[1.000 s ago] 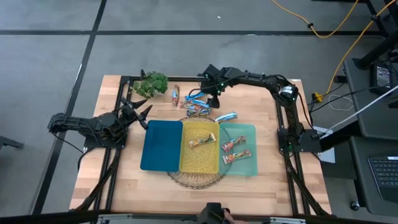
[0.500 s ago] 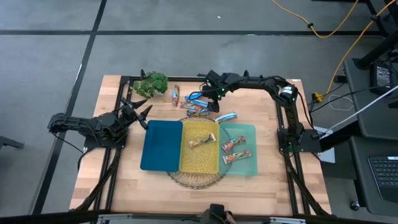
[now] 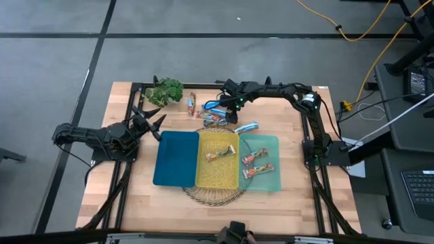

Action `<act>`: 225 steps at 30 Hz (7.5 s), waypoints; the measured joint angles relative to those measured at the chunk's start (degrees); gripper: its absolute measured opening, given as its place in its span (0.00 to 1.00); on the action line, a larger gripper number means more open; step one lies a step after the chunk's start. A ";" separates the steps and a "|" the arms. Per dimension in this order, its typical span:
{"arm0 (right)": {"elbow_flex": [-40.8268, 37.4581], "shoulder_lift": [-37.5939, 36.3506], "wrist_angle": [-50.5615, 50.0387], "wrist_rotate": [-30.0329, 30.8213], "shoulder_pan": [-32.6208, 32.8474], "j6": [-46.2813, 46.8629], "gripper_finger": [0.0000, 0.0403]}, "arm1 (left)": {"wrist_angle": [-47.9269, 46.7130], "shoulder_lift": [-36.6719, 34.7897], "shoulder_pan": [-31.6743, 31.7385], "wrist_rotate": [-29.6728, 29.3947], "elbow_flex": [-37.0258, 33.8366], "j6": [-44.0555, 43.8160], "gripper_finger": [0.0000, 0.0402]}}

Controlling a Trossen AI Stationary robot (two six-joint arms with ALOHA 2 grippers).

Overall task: Pick and place Granola Bars by type
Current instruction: Put the yellow granola bar into the yellow bin, then put the blue granola bar into the blue bin

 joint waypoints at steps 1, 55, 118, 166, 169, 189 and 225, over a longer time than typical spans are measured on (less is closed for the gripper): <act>0.06 0.02 0.07 0.06 0.00 0.44 0.67 | 0.00 0.00 0.02 0.00 0.00 0.00 0.42; 45.03 0.39 -46.10 0.17 3.44 9.49 0.13 | 0.00 0.00 0.01 0.00 0.00 0.00 0.42; 1.57 -7.03 -11.99 10.22 42.03 38.49 0.14 | 0.00 0.00 0.01 0.01 0.00 0.00 0.42; 28.68 -7.02 -29.83 15.02 28.05 20.45 0.42 | 0.00 0.00 0.02 0.00 0.00 0.00 0.42; 31.56 -7.02 -30.38 14.57 25.10 18.24 0.42 | 0.00 0.00 0.02 0.00 0.00 0.00 0.42; 36.68 -7.02 -29.89 1.45 7.95 5.27 0.54 | 0.00 0.02 0.02 0.00 0.00 0.00 0.42; 26.53 12.56 -13.08 1.47 -1.82 -13.89 0.73 | 0.00 0.00 0.00 0.20 0.00 0.00 0.42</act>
